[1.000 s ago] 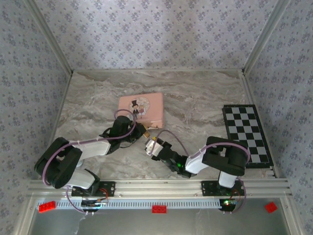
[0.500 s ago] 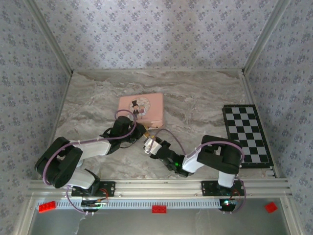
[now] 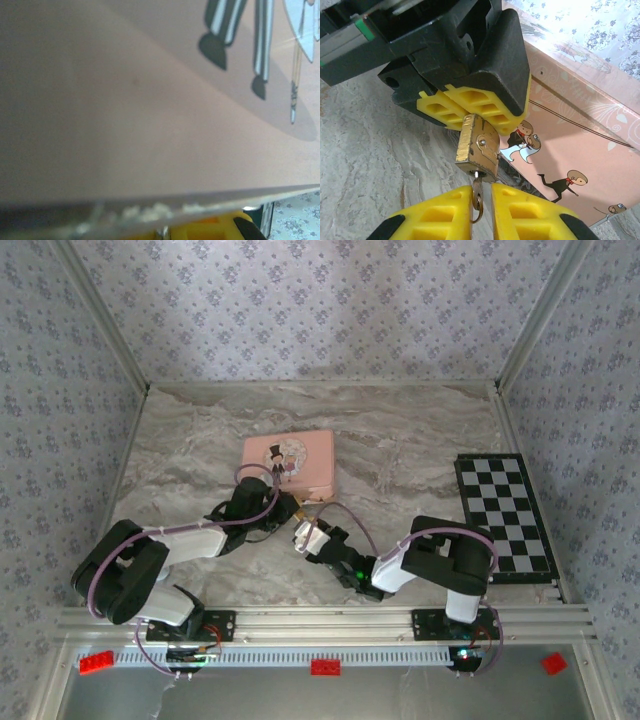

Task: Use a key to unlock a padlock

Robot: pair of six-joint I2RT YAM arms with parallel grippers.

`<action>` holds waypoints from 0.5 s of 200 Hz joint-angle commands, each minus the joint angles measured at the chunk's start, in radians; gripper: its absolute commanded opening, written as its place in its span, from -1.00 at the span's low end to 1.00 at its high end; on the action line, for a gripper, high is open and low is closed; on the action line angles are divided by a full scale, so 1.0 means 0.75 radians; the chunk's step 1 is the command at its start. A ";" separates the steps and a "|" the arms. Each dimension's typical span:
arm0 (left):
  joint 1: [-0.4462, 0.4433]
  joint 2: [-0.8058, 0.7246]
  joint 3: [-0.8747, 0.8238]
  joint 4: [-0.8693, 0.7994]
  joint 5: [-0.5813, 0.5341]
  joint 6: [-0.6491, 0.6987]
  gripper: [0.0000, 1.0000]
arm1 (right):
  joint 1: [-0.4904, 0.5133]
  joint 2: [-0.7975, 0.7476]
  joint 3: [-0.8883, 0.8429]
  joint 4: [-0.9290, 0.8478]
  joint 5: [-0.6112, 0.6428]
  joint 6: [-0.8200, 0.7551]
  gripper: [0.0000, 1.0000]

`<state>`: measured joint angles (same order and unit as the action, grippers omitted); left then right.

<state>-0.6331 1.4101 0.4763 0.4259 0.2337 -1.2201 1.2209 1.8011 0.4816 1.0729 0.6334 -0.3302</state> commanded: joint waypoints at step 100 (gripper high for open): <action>-0.019 0.024 0.013 0.087 0.107 -0.065 -0.95 | -0.101 -0.149 0.051 -0.244 -0.089 0.436 -0.89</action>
<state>-0.6346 1.4193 0.4763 0.4599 0.2253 -1.2247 1.1854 1.7470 0.4965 0.9634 0.5774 -0.1669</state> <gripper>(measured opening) 0.088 0.065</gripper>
